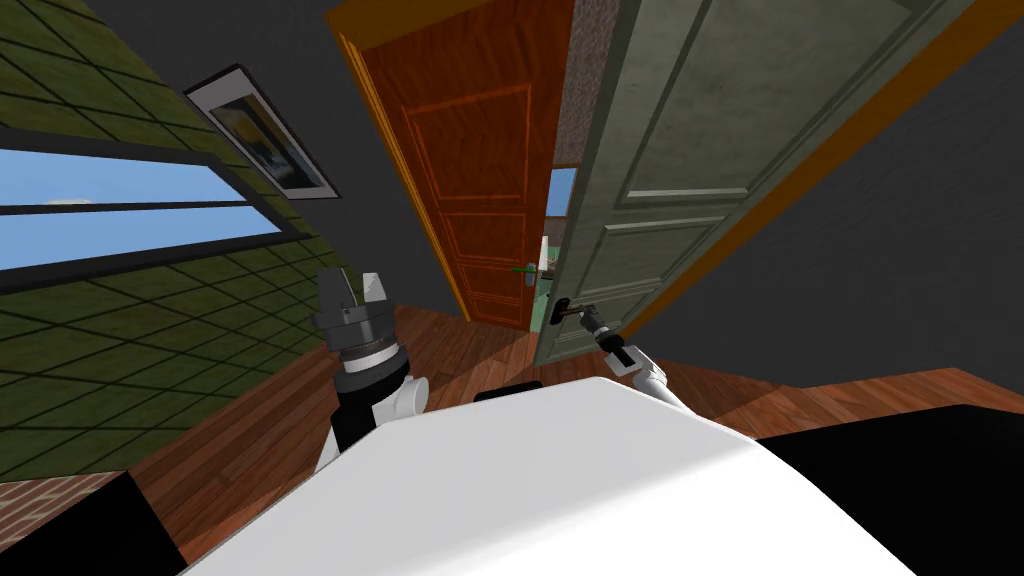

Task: Pull the door open

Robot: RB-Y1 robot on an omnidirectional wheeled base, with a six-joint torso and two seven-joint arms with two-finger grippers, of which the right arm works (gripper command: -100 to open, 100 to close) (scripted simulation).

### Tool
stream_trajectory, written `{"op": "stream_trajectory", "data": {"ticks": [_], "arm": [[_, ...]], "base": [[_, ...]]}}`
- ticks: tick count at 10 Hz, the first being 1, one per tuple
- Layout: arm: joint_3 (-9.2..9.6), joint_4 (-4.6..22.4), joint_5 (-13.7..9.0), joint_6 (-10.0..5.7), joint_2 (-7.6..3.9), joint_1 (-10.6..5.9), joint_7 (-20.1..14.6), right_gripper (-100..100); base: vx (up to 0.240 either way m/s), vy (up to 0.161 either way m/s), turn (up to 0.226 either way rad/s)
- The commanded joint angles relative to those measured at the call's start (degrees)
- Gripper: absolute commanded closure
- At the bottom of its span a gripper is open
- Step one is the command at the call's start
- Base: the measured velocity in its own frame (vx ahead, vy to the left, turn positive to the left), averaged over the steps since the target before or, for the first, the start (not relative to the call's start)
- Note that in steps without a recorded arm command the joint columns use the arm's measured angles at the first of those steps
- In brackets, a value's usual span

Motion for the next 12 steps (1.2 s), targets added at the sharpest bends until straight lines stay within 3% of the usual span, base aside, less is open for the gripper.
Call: {"op": "stream_trajectory", "data": {"ticks": [1, 2, 12], "arm": [[0.0, 0.0, 0.0, 0.0, 0.0, 0.0, 0.0, 100], [0.12, 0.08, 0.43, -1.72, -0.59, 1.04, -0.92, 100], [0.25, 0.17, 2.19, -9.58, -3.42, 5.16, -4.86, 100]], "base": [[-0.095, -0.053, 0.012], [-0.145, -0.035, 0.11], [-0.145, -0.07, 0.1]]}}
